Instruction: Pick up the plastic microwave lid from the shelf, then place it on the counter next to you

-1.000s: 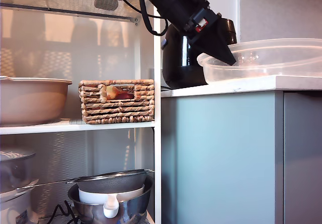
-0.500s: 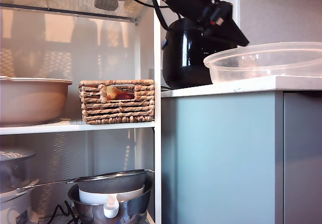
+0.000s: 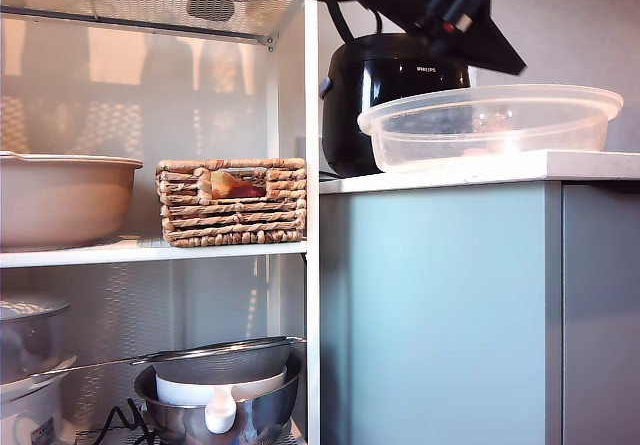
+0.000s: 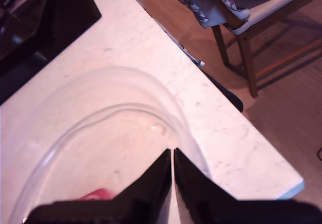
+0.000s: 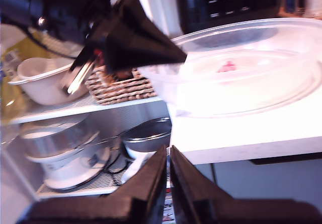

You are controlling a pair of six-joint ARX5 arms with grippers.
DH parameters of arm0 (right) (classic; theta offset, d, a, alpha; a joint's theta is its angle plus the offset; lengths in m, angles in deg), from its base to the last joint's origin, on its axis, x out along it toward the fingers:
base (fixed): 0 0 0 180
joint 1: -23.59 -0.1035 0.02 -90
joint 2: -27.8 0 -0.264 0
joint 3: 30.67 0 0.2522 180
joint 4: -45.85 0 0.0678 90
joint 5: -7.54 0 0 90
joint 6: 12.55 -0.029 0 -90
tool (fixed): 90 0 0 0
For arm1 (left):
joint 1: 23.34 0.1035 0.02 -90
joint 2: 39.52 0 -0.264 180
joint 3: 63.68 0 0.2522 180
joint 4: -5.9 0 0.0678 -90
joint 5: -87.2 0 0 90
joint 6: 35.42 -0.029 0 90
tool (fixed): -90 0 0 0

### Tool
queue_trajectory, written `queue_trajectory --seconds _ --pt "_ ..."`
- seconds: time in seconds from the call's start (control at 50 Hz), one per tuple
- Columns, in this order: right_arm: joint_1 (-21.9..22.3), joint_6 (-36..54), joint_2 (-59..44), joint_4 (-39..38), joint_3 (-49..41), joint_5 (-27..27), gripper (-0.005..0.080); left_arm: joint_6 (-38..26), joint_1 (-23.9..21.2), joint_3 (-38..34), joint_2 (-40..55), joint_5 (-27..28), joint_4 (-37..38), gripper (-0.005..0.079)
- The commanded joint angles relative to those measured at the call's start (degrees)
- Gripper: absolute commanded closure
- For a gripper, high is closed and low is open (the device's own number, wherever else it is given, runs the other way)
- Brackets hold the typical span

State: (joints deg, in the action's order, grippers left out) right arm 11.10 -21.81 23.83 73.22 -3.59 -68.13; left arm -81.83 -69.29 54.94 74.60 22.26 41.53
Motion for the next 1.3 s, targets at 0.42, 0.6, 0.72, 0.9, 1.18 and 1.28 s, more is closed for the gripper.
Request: queue_trajectory --seconds 0.42,0.6,0.72,0.9,1.18,1.28 --pt "-0.2 -0.9 0.0 0.6 0.6 0.1 0.0764 13.8 2.6 -0.6 -11.1 -12.8 11.4 0.0764" --pt "-0.2 -0.9 0.0 0.5 0.6 0.1 0.0764 23.9 6.1 -0.6 -8.8 -15.3 17.9 0.0764" --pt "-0.2 -0.9 0.0 0.5 0.6 0.1 0.0764 28.7 7.8 -0.6 -6.1 -15.7 19.2 0.0764" --pt "-0.2 -0.9 0.0 0.4 0.6 0.1 0.0764 34.9 9.6 -0.6 -1.5 -15.7 17.9 0.0764" --pt "-0.2 -0.9 0.0 0.4 0.6 0.1 0.0764 44.5 10.8 -0.6 2.6 -16.2 11.8 0.0764" --pt "-0.2 -0.9 0.0 0.4 0.6 0.1 0.0764 46.5 10.8 -0.6 2.9 -16.3 9.6 0.0764"
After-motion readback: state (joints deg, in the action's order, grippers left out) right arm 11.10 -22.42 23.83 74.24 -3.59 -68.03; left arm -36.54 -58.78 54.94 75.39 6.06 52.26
